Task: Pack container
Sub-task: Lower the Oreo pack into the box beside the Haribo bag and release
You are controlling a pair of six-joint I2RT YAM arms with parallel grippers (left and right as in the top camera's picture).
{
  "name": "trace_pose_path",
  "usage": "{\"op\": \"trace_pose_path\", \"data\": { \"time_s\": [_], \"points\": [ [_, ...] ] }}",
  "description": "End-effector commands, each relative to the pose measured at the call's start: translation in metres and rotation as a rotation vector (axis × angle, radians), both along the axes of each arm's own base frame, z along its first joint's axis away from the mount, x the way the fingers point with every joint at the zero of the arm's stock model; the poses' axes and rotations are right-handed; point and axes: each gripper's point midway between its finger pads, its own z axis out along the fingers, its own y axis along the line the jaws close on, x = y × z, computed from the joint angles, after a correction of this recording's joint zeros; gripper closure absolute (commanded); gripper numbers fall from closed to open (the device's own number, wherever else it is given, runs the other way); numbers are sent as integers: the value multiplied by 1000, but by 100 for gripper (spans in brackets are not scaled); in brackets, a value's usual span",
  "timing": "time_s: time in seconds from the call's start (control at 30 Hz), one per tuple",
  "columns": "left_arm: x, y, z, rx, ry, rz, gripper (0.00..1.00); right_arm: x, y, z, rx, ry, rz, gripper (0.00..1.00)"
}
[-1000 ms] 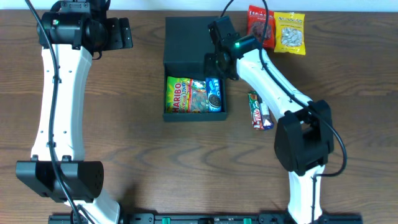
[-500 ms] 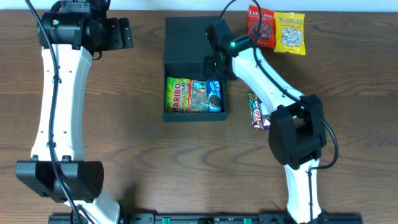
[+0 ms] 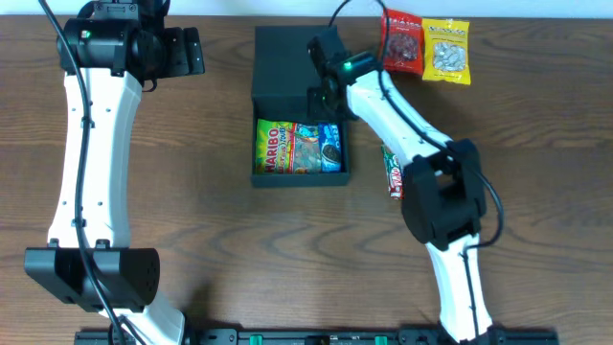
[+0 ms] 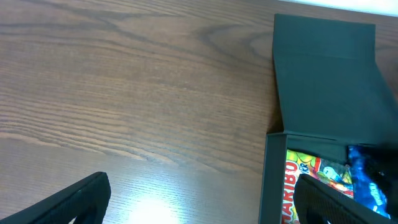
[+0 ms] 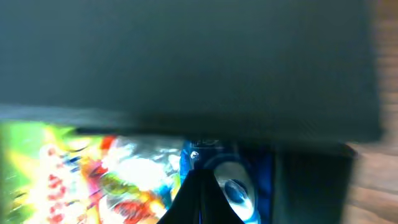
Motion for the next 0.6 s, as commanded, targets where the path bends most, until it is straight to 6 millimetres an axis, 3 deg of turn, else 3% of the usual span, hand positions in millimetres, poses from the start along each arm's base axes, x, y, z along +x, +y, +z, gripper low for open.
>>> {"op": "trace_pose_path", "data": {
  "time_s": [0.0, 0.17, 0.33, 0.43, 0.57],
  "points": [
    [-5, 1, 8, 7, -15, -7, 5, -6, -3, -12, -26, 28, 18, 99],
    [-5, 1, 8, 7, -15, -7, 5, 4, -8, 13, -10, -1, 0, 99],
    [-5, 1, 8, 7, -16, -7, 5, 8, -12, 74, 15, -68, 9, 99],
    [-5, 1, 8, 7, -16, -7, 5, -7, -16, 93, 11, -53, 49, 99],
    [-4, 1, 9, 7, -19, -7, 5, -47, -19, 81, -4, 103, 127, 99]
  ]
}}
